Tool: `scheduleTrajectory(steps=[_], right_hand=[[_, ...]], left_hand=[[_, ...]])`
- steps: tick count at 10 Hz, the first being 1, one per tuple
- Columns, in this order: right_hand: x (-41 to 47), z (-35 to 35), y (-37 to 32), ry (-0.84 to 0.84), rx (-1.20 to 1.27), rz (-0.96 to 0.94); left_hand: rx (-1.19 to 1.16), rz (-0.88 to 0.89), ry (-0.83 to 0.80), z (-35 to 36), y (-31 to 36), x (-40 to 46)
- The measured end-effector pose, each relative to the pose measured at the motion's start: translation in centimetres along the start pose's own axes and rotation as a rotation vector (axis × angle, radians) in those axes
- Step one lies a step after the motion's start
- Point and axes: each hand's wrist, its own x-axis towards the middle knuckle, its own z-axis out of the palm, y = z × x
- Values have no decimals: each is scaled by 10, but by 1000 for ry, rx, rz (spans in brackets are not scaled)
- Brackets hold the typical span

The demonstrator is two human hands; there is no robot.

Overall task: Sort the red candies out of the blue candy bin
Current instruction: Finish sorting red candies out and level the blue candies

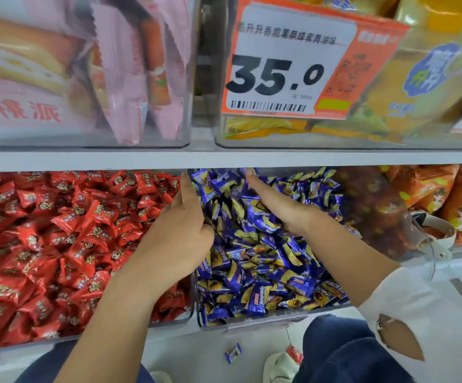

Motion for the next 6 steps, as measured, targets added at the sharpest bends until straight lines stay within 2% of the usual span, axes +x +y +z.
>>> scheduleTrajectory(steps=[1, 2, 3, 4, 5, 6], right_hand=[[-19, -3, -4, 16, 60, -81], [-31, -20, 1, -37, -139, -123], [-43, -38, 9, -32, -235, -156], [-38, -56, 24, 122, -291, -121], [-32, -67, 39, 163, -467, 43], [-34, -72, 49, 220, -504, 92]], left_hand=[[4, -10, -8, -4, 2, -3], [-11, -8, -14, -4, 2, -4], [-9, -13, -13, -4, 2, -4], [-5, -22, -7, -2, 0, -2], [-24, -14, -8, 1, -3, -1], [-10, -9, 7, 3, -5, 0]])
